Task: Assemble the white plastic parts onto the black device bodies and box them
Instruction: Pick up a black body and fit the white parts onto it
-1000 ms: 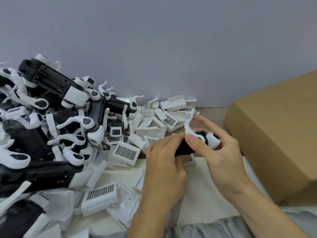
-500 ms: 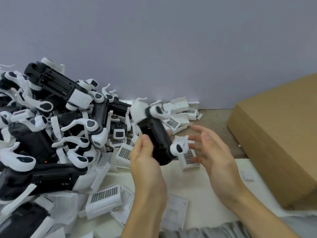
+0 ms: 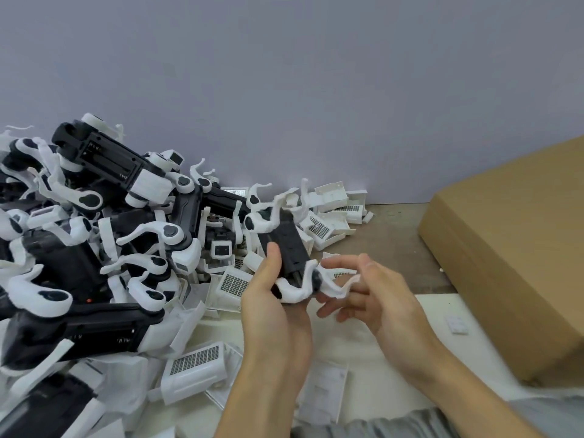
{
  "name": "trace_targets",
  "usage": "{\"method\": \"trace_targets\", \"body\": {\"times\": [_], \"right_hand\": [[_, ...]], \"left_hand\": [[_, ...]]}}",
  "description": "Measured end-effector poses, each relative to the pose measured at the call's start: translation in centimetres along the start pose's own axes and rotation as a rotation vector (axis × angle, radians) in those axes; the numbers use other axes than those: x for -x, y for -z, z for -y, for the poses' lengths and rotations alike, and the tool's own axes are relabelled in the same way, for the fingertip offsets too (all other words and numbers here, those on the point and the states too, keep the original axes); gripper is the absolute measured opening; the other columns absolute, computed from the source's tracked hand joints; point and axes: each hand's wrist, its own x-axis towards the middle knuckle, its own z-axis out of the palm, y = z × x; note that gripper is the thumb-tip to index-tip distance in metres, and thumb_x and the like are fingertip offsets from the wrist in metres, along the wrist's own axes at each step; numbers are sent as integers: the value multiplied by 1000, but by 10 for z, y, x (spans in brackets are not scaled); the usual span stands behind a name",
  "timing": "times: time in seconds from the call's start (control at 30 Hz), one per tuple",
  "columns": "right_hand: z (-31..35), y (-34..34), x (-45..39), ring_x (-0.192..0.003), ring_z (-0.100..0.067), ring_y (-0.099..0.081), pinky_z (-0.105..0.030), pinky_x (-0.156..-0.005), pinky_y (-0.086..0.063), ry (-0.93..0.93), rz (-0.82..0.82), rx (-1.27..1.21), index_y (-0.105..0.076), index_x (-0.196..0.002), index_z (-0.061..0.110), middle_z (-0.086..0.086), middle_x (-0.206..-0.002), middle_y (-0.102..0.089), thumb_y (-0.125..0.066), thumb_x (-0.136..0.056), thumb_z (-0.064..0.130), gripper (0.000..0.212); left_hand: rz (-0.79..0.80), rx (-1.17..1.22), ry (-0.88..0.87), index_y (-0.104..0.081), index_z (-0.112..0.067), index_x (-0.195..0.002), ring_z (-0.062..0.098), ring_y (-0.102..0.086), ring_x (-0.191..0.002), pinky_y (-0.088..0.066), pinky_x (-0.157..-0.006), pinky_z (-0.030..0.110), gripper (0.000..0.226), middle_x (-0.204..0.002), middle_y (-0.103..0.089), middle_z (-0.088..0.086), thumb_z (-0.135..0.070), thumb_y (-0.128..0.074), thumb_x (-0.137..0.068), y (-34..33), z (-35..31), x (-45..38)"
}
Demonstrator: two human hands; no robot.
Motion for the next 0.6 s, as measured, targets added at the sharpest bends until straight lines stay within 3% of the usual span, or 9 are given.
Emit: {"method": "trace_targets", "body": {"times": [0.07, 0.17, 0.23, 0.3, 0.47, 0.53, 0.6], "right_hand": [[2, -1, 2, -83, -30, -70, -32, -67, -48, -7, 72, -54, -75, -105, 28, -18, -98, -74, -40, -88, 64, 53], [5, -3, 4, -91, -26, -69, -30, -69, -50, 1, 191, -60, -72, -114, 33, -11, -109, -73, -52, -74, 85, 68], [5, -4, 6, -94, -24, -68, -32, -70, -49, 18, 225, 14, -69, -117, 33, -8, -111, -72, -61, -77, 75, 58], [6, -6, 6, -91, -20, -67, -31, -69, -48, 25, 210, 98, -69, -115, 36, -4, -106, -72, -64, -80, 56, 40], [-1, -10, 1, -62, -20, -59, -28, -58, -44, -102, 89, 13, -63, -115, 25, -1, -76, -68, -62, -97, 22, 19], [-2, -10, 1, -59, -19, -54, -27, -55, -44, -128, 74, -22, -63, -116, 24, -1, -73, -66, -56, -101, 16, 19], [-2, -10, 0, -59, -18, -50, -26, -55, -44, -124, 80, -54, -63, -116, 24, -2, -75, -65, -61, -97, 22, 20]], "left_hand": [[14, -30, 5, -64, 2, -120, 33, -69, -94, -52, -88, 39, 46, -107, -73, 23, -33, -52, -93, 1, 1, -1], [17, -115, -16, -58, 1, -131, 31, -69, -89, -55, -80, 39, 46, -118, -69, 26, -31, -37, -105, 0, 2, -3], [22, -133, -28, -60, -5, -129, 29, -69, -84, -55, -79, 45, 41, -115, -72, 21, -31, -38, -106, 1, 3, -3], [34, -147, -21, -61, -9, -127, 31, -67, -82, -55, -68, 41, 37, -114, -73, 20, -30, -43, -103, 2, 4, -3], [77, -296, -11, -63, -27, -115, 37, -60, -82, -40, -48, 29, 22, -107, -69, 20, -33, -59, -94, 1, 13, -2], [66, -331, -28, -63, -31, -113, 35, -65, -87, -42, -53, 31, 19, -111, -71, 16, -32, -62, -94, 1, 16, -4], [60, -359, -51, -63, -34, -114, 33, -67, -90, -43, -57, 33, 18, -113, -72, 15, -31, -61, -96, 2, 17, -6]]}}
